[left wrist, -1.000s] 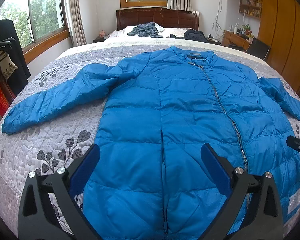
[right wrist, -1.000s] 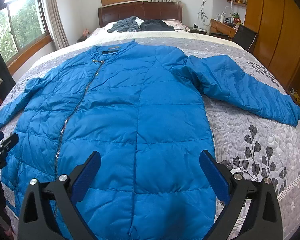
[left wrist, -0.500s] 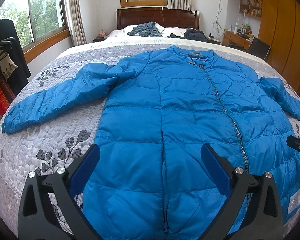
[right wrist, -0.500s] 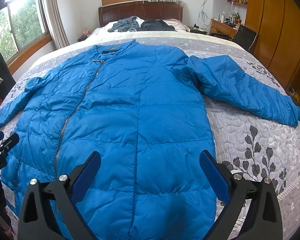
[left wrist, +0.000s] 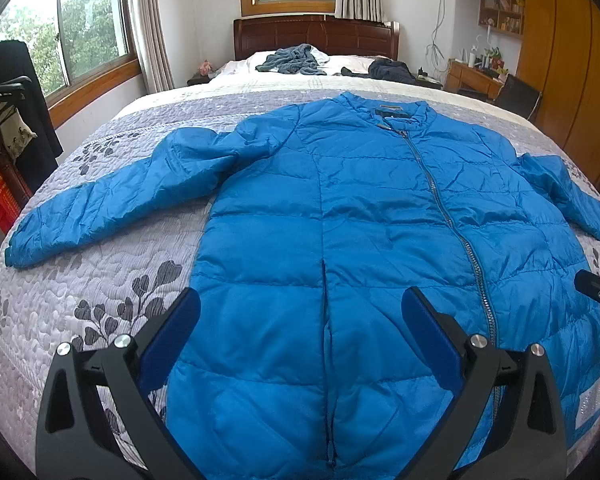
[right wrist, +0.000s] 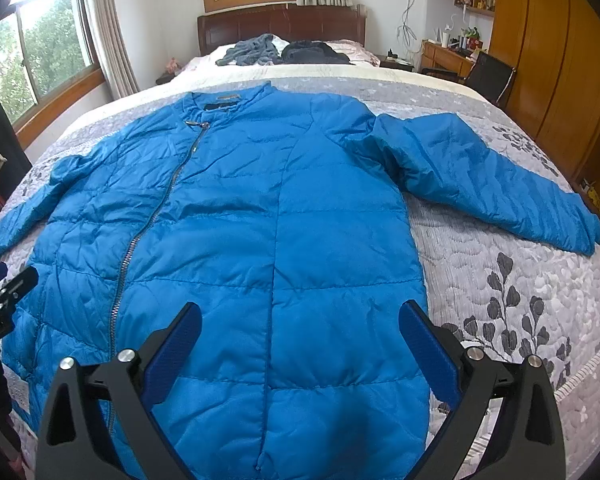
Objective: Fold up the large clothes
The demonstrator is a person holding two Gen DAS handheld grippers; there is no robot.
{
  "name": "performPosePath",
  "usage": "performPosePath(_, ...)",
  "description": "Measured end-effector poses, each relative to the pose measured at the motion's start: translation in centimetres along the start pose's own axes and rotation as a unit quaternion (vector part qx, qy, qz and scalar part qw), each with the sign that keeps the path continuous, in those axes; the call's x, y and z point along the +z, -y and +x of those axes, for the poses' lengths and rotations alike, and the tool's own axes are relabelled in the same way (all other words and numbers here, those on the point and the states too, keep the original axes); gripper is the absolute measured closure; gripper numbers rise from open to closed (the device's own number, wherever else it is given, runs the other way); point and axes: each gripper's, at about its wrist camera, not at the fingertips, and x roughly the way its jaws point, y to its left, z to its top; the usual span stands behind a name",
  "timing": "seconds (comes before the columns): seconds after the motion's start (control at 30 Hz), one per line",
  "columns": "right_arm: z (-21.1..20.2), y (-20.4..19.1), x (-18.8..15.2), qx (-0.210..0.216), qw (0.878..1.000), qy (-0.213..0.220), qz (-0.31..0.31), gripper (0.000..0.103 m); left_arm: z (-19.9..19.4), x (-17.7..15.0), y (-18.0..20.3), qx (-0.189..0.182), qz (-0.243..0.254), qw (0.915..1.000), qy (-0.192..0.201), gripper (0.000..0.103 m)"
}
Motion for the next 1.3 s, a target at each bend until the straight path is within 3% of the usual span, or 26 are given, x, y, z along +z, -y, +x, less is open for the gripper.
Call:
performPosePath(0.4, 0.0, 0.4, 0.0, 0.000, 1.000, 0.003, 0.004, 0.004, 0.2, 0.2, 0.2, 0.000, 0.005, 1.0000, -0.007, 0.003)
performPosePath(0.5, 0.1, 1.8, 0.4, 0.013, 1.000, 0.007, 0.024, 0.004, 0.4, 1.1, 1.0, -0.015, 0.017, 0.9997, -0.012, 0.003)
performPosePath(0.67, 1.9, 9.8, 1.7, 0.025, 0.993, -0.030, 0.111, 0.004, 2.0, 3.5, 3.9, -0.063, 0.026, 0.9969, -0.038, 0.003)
performPosePath(0.93, 3.7, 29.5, 2.9, -0.059, 0.955, -0.044, 0.287, 0.004, 4.1, 7.4, 11.2, -0.098, 0.038, 0.9937, -0.040, 0.003)
performPosePath(1.13, 5.7, 37.9, 2.9, -0.072, 0.932, -0.055, 0.351, 0.006, 5.0, 9.3, 16.6, -0.102, 0.057, 0.9932, -0.004, 0.003)
performPosePath(1.3, 7.3, 42.0, 3.3, -0.060, 0.925, -0.050, 0.372, 0.007, 6.0, 9.6, 18.6, -0.105, 0.066, 0.9923, 0.002, 0.003)
